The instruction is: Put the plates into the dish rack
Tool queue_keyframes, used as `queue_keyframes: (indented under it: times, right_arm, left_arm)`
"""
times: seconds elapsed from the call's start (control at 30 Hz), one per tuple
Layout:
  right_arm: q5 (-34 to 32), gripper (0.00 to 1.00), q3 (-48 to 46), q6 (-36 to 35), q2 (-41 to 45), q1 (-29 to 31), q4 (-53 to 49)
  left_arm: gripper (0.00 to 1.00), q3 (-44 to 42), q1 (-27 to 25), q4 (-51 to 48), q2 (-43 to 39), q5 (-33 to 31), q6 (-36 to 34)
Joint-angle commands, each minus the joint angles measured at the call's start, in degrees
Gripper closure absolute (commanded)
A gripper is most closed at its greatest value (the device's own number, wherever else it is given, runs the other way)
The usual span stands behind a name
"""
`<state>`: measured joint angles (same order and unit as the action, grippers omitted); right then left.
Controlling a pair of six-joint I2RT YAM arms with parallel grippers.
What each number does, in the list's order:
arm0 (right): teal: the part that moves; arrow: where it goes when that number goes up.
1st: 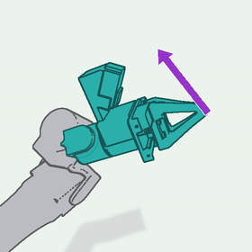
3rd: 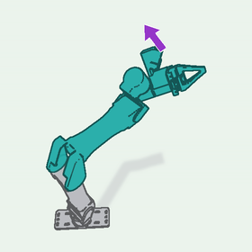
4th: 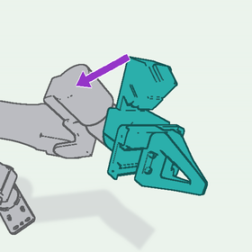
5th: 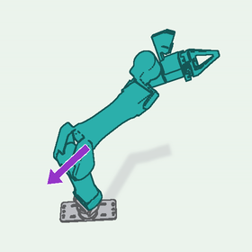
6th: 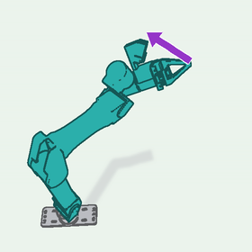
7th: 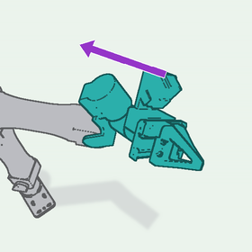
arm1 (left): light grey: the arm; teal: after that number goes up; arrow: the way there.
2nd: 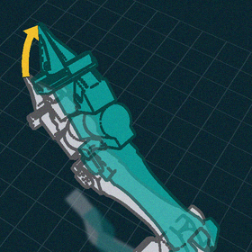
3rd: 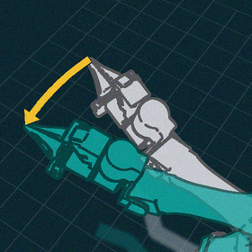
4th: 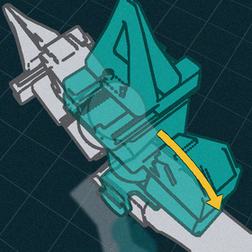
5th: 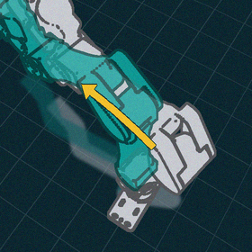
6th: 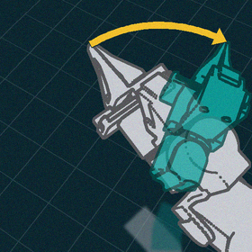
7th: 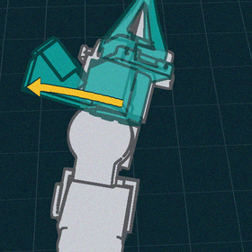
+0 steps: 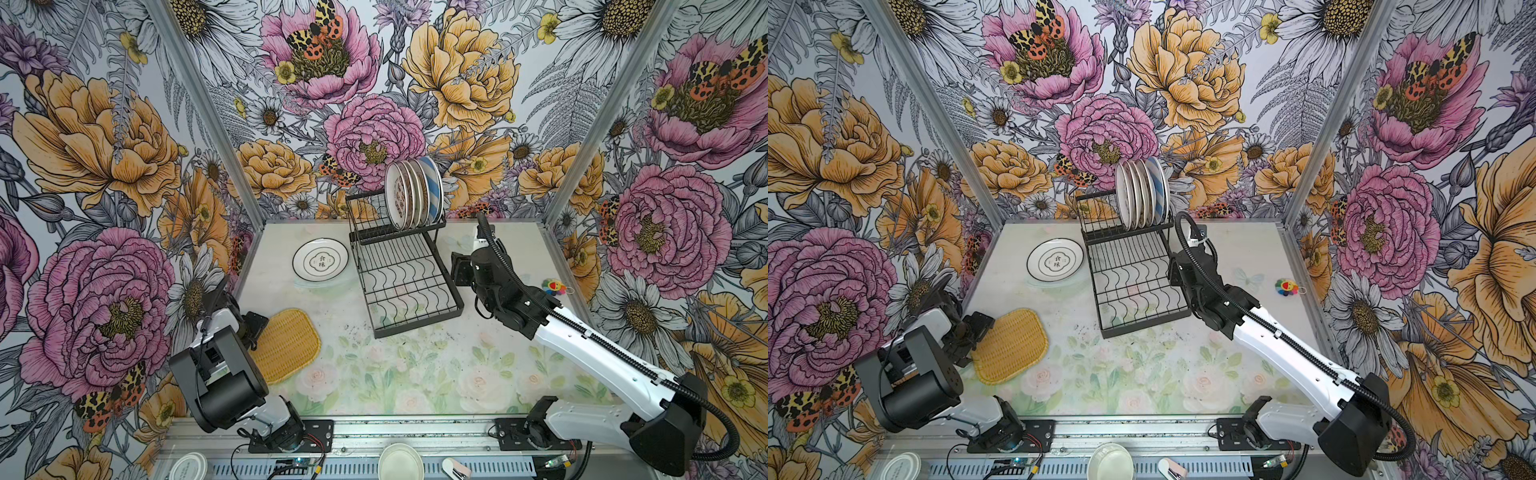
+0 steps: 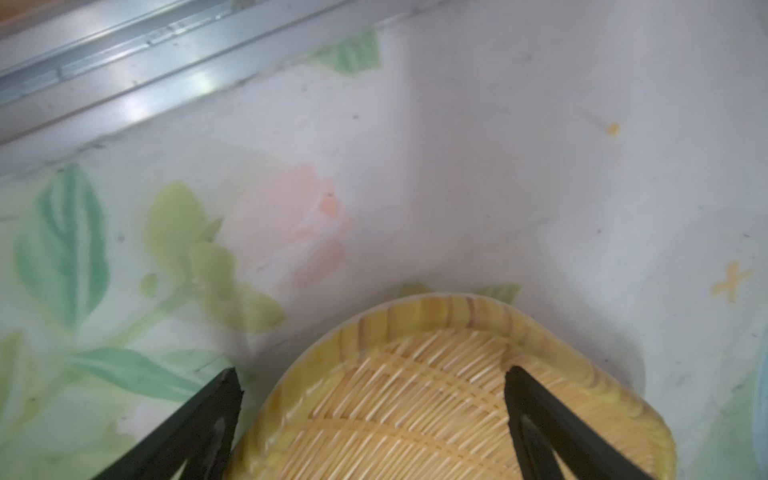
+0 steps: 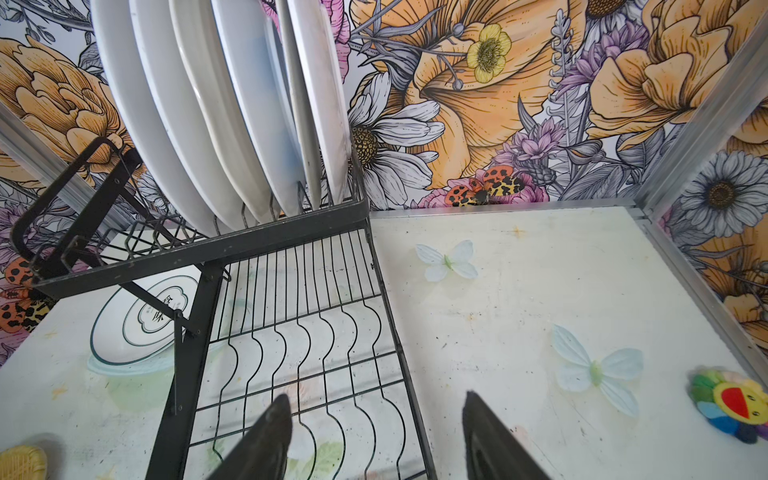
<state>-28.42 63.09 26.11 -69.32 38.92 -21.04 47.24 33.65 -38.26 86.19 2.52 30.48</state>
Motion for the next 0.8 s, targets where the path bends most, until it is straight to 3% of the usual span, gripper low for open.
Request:
queue_keyframes:
  times: [0.0,0.1,0.37,0.77]
  right_arm:
    - [-1.0,0.34,0.0,0.5,1.2,-0.3,-0.6]
    - [-1.1,0.35,0.2,0.6,1.5,-0.3,-1.0]
    - [-2.1,0.35,0.1,0.6,3.0,-0.4,-2.5]
    - [-2.1,0.35,0.1,1.1,2.9,-0.5,-2.9]
  left_arm:
    - [0.01,3.3,-3.0,3.7,3.3,3.1,-1.8]
    - [0.01,4.9,-5.3,3.5,5.8,3.6,-2.4]
    - [0.02,9.0,-6.7,3.2,3.4,0.6,-7.5]
    - [0.19,25.4,-12.8,0.3,20.4,1.9,-14.7]
